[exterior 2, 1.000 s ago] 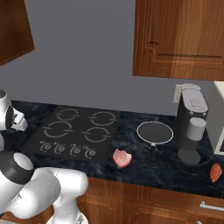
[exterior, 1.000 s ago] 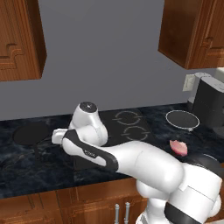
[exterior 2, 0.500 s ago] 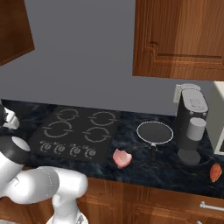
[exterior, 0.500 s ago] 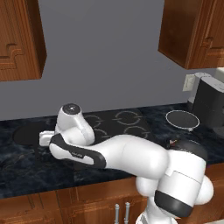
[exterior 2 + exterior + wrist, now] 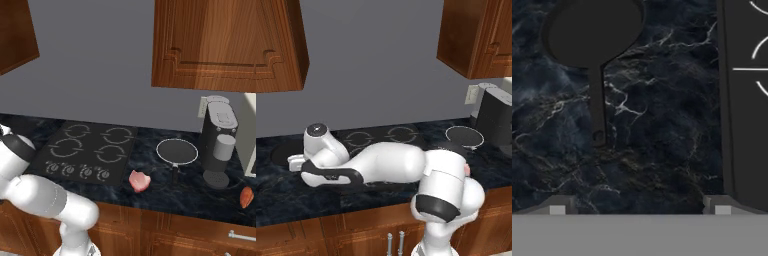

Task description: Place both pans onto different burners. Then place the sweet potato and the steak on different pans.

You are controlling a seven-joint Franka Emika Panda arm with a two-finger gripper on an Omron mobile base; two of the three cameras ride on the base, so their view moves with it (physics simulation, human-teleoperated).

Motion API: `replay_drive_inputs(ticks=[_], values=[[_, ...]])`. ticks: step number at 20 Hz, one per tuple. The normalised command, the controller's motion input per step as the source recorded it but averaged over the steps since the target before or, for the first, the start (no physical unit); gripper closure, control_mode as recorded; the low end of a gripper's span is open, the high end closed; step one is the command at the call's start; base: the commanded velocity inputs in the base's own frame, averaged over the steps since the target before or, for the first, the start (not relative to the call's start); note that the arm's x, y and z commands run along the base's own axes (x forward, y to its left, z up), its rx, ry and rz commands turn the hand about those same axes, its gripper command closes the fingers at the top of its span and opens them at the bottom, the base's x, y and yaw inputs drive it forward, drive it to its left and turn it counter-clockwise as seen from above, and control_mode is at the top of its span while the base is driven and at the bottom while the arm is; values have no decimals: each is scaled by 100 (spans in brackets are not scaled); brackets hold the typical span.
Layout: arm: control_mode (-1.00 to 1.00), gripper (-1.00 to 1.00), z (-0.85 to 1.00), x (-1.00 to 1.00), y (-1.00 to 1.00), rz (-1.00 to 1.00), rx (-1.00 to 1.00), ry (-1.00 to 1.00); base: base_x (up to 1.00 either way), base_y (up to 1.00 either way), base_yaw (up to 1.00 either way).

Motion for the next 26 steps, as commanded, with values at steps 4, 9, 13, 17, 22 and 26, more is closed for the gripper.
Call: replay_drive_inputs(ticks=[4, 9, 13, 17, 22, 26], values=[[-100, -100, -14, 28, 30, 0, -6, 0, 0, 0, 0], [-100, -100, -28, 26, 33, 0, -3, 0, 0, 0, 0], [-100, -100, -36, 28, 39, 0, 0, 0, 0, 0, 0], [-100, -100, -29, 30, 36, 0, -2, 0, 0, 0, 0], [-100, -100, -26, 29, 33, 0, -3, 0, 0, 0, 0], [-100, -100, -30, 26, 26, 0, -3, 0, 0, 0, 0]])
